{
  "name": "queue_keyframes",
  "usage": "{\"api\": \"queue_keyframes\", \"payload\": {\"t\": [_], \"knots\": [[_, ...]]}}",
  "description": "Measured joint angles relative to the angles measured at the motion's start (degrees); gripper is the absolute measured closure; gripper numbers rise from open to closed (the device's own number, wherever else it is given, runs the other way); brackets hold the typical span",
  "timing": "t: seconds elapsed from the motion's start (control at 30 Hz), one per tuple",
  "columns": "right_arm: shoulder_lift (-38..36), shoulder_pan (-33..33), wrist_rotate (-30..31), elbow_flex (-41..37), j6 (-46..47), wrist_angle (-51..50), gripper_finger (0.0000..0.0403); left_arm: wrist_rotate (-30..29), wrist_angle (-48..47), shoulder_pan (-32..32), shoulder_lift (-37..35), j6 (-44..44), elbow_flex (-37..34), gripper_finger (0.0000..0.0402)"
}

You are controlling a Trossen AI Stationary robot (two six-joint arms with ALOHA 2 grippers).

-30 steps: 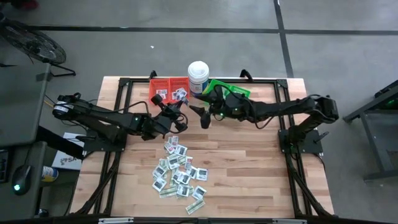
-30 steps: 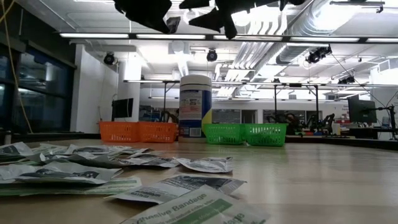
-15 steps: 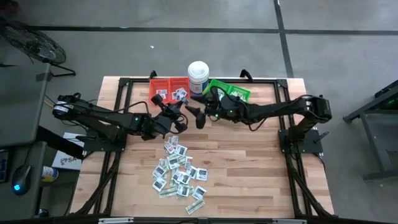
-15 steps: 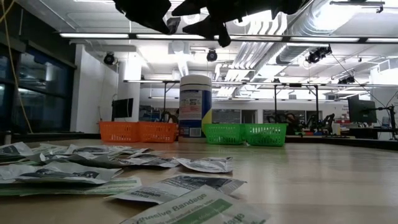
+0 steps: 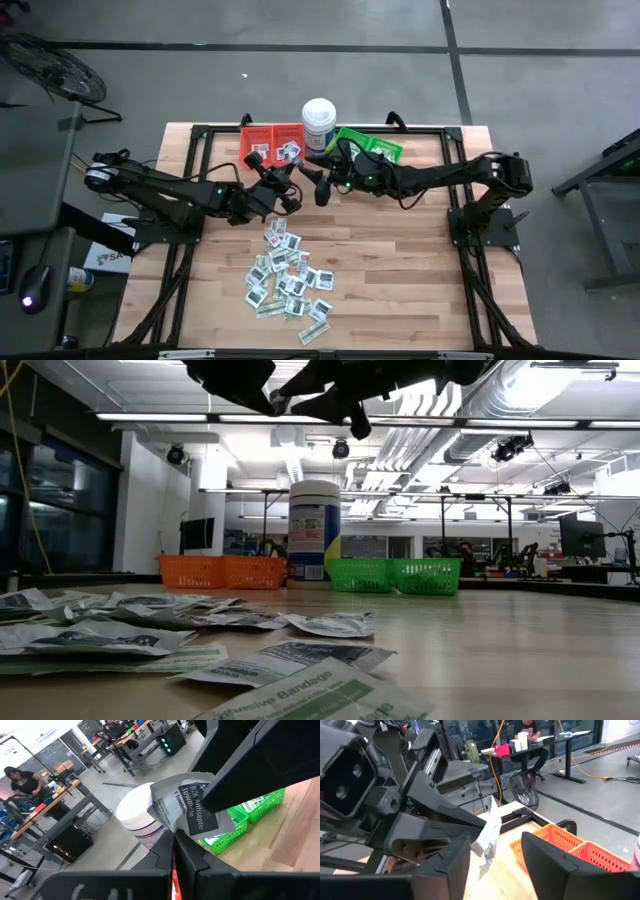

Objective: Pick & Place First Aid Supplies
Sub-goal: Put the black towelette pack into the left green bin

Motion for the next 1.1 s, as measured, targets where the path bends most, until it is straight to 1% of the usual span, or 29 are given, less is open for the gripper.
{"api": "queue_keyframes", "payload": {"t": [0.33, 0.6, 0.73, 0.93, 1.0, 1.1], "knots": [[0.0, 0.0, 0.73, 0.0, 1.42, -2.82, 0.0309, 0.07, 0.0, 0.0, 0.0, -0.02, -0.02, 0.0401], [0.0, 0.0, 0.61, -0.02, 0.14, -2.84, 0.0393, 0.31, -0.69, -0.1, -0.02, -0.06, -0.02, 0.0401], [-0.2, -0.07, 0.45, -0.07, -0.61, -3.24, 0.0394, 0.46, -1.36, -0.11, -0.02, -0.09, -0.02, 0.0401], [-0.83, -1.26, -2.82, -0.09, 0.79, -5.41, 0.04, 2.35, -2.63, -0.11, -0.05, 0.2, -0.02, 0.0398], [-0.85, -1.72, -3.9, -0.09, 1.5, -5.99, 0.0401, 3.22, -3.07, -0.09, -0.07, 1.74, -0.02, 0.0388], [-0.9, -1.98, -4.71, -0.09, 1.55, -6.19, 0.0402, 4.31, -3.09, -0.11, -0.07, 3.99, -0.02, 0.0357]]}}
